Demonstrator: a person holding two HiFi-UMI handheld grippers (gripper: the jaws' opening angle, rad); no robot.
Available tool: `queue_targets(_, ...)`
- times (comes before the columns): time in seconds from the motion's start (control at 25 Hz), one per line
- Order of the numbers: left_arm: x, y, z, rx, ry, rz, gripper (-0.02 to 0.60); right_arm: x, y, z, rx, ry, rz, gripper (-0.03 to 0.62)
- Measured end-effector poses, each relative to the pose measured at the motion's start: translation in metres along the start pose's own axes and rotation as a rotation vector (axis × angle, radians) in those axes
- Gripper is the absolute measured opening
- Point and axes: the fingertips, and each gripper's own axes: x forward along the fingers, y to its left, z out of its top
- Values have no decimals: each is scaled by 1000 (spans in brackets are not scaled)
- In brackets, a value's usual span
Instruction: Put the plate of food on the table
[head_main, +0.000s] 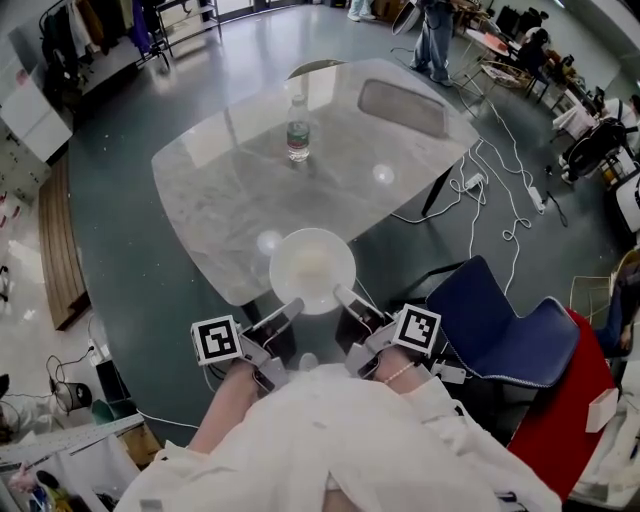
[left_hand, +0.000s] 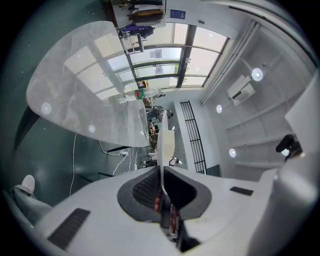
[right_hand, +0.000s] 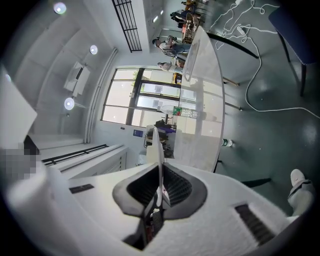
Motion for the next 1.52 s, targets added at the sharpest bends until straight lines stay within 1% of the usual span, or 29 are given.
queue_targets(0.12, 3, 6, -3, -13, -2, 15, 26, -2, -8, 2, 25, 11, -8, 11)
queue_targets(0.24, 2, 14, -4, -23, -3, 27, 26, -2, -15, 0, 24, 29, -16, 11)
queue_targets(0.44, 4, 19, -8, -36, 11, 45, 26, -5, -23, -1, 55, 27, -32, 11)
queue_targets(0.56, 4, 22, -12, -39, 14, 66, 26, -9, -27, -2, 54, 33, -36, 11)
queue_targets(0.68, 6, 24, -13, -56, 17, 71, 26, -8, -31, -1, 76, 33, -36, 11)
queue_targets(0.8, 3, 29, -9, -74, 15, 92, 26, -3, -36, -3, 93, 37, -46, 11)
queue_targets(1.0, 4, 33, 4, -66, 10, 92, 26, 11, -38, 0, 87, 44, -42, 11)
queue_targets(1.12, 10, 37, 15, -76, 11, 102, 26, 22, -42, 8, 97, 43, -45, 11)
queue_targets(1.36, 28, 38, 56, -81, 10, 107, 26, 58, -42, 34, 77, 53, -48, 11)
queue_targets(1.52, 29, 42, 94, -96, -8, 117, 26, 96, -45, 42, 84, 78, -63, 11)
